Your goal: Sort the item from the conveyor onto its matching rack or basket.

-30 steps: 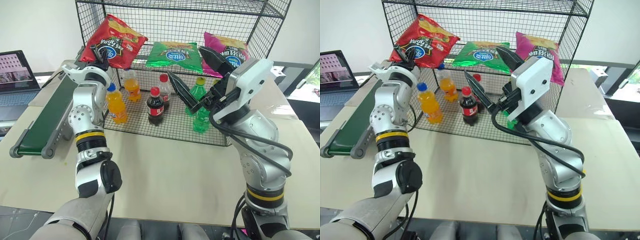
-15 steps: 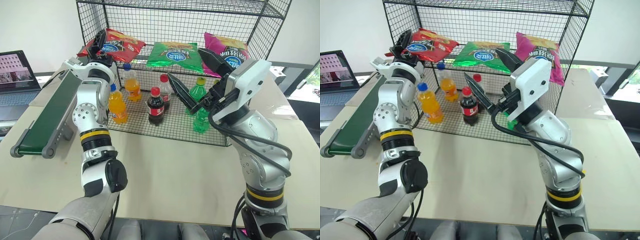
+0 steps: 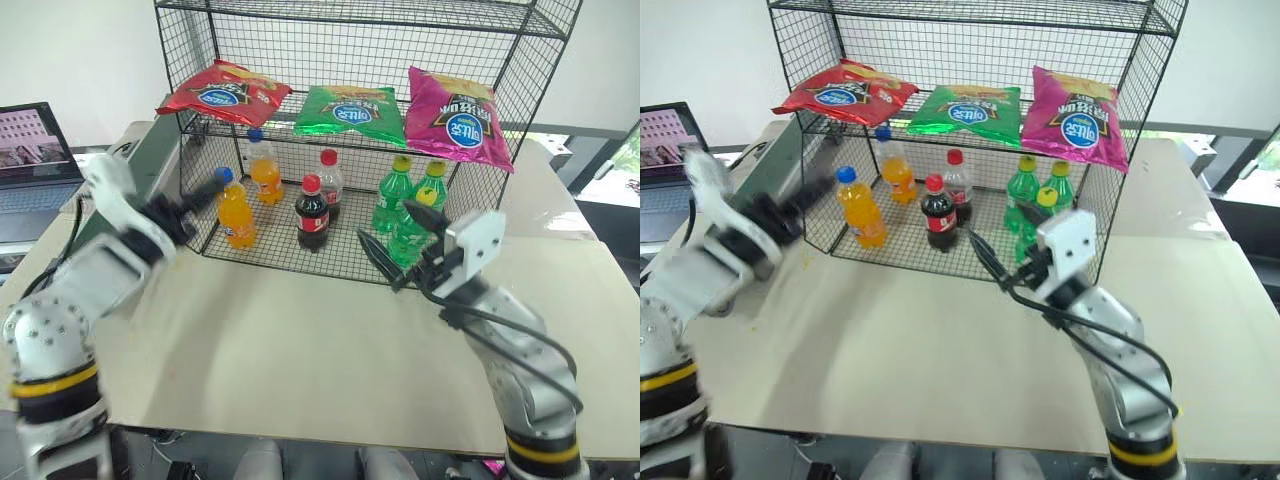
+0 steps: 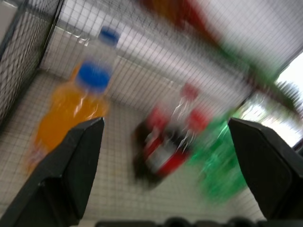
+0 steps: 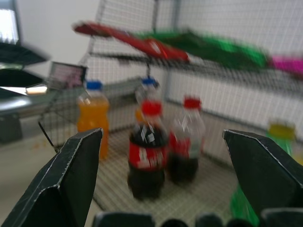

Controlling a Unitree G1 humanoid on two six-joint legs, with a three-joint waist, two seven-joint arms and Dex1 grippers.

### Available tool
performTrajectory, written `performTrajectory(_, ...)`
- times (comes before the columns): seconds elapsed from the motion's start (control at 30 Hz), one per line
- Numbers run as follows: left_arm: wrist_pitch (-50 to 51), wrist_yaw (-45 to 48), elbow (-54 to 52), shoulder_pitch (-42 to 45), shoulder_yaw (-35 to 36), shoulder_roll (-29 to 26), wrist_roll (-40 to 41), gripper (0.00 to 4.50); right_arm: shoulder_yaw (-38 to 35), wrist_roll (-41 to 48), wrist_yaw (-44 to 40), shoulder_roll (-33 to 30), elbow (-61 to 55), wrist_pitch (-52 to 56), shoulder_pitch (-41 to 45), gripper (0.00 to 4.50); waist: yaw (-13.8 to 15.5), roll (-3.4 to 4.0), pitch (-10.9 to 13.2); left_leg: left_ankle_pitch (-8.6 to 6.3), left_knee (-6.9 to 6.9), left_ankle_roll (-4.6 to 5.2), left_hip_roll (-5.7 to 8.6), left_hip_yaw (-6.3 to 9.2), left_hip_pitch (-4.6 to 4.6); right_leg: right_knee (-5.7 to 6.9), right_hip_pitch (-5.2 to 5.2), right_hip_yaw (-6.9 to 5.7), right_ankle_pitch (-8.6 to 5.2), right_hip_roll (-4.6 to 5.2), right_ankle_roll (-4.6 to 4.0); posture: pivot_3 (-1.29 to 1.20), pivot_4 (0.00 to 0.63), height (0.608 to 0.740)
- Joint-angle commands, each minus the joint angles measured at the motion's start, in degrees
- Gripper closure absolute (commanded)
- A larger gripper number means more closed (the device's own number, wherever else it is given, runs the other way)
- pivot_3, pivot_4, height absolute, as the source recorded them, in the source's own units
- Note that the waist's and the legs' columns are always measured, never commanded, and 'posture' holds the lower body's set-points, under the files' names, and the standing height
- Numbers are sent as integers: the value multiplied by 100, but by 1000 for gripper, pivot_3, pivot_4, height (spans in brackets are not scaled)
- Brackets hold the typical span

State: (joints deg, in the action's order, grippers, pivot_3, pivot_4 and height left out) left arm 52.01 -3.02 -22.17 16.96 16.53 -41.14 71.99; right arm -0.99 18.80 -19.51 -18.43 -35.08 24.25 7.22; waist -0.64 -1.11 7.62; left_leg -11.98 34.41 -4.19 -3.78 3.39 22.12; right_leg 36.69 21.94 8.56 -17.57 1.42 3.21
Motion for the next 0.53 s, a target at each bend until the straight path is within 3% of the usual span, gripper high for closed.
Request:
performTrajectory(0.03, -841, 829, -438, -477, -1171, -353, -2026, 85, -49, -282, 198, 8, -30, -162, -342, 0, -14, -3, 1, 5, -2, -8, -1, -3, 1, -1, 4, 3, 0, -1, 0, 0, 150, 740)
performTrajectory(0.1, -1639, 1015, -125, -747, -1705, -213, -3138, 85, 12, -496, 344, 110, 160, -349, -631, 0, -24, -5, 0, 16, -17, -21, -2, -5, -4, -4, 12, 7, -3, -2, 3, 0, 150, 740)
performTrajectory(0.2, -2616, 1032, 530, -878, -1945, 441, -4052, 85, 51, -790, 532, 283, 563, -678, -963, 0, -37, -5, 0, 18, -35, -20, -4, -9, -7, -3, 18, 13, -5, -5, -8, 0, 150, 740)
performTrajectory(0.33, -3276, 1493, 1124, -884, -2037, 938, -4615, 85, -10, -1034, 760, 454, 804, -889, -1121, 0, -38, -7, -1, 10, -37, -3, -3, -10, 6, -7, 22, 14, -5, -5, -11, 0, 150, 740)
performTrajectory(0.53, -3643, 2152, 1709, -743, -1971, 1208, -4994, 85, -109, -1126, 868, 568, 939, -1063, -1143, 0, -45, -5, -2, 3, -36, 8, -4, -10, 3, -3, 19, 13, -5, -5, -10, 0, 150, 740)
